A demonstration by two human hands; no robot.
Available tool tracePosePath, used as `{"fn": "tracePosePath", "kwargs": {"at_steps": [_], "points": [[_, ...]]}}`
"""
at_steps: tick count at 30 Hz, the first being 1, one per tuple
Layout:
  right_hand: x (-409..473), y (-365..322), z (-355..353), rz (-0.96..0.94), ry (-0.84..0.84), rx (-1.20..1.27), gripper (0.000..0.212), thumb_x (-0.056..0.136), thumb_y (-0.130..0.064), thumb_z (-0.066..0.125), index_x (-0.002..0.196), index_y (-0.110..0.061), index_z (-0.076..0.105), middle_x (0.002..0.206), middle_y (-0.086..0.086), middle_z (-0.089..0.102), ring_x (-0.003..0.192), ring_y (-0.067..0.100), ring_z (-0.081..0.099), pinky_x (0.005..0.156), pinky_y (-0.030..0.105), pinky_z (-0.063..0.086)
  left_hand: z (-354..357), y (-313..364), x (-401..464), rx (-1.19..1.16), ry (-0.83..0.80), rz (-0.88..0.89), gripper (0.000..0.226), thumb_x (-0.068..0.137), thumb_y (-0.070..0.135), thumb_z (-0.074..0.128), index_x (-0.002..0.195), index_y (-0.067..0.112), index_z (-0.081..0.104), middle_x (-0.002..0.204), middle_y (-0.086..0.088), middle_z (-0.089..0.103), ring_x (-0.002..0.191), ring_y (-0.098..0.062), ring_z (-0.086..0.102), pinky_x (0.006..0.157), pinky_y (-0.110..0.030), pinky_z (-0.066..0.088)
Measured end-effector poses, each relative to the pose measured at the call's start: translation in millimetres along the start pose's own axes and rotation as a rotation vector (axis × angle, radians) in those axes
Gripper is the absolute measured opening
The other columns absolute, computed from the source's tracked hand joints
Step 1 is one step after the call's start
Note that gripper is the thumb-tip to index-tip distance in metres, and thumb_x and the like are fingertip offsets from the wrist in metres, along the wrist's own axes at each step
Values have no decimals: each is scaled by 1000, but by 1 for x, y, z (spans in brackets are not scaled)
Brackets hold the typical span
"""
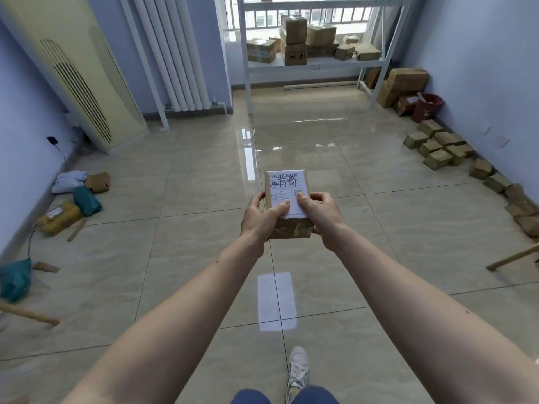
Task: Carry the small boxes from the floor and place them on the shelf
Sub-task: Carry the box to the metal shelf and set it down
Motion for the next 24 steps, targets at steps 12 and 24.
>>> {"fn": "tracePosePath", "kwargs": {"at_steps": [12,24], "points": [[169,-68,15,-14,-48,-30,53,88,-32,72,126,-6,47,121,14,66,99,25,70,74,40,61,33,69,154,-72,1,-19,63,84,27,76,140,25,48,117,-9,71,74,-11,69,41,-13,48],[340,-143,77,-58,-57,-38,49,90,-31,68,126,-7,46,123,14,66,100,27,70,83,47,58,23,147,329,-123,-35,1,63,84,17,75,141,27,51,110,-5,72,64,-4,71,46,-14,51]]}}
Point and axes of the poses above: each hand's wrist, its own x-axis towards the middle knuckle, its own z-axis out of the palm, y = z × x, the point moved 6 cm from there along x, towards the middle knuckle
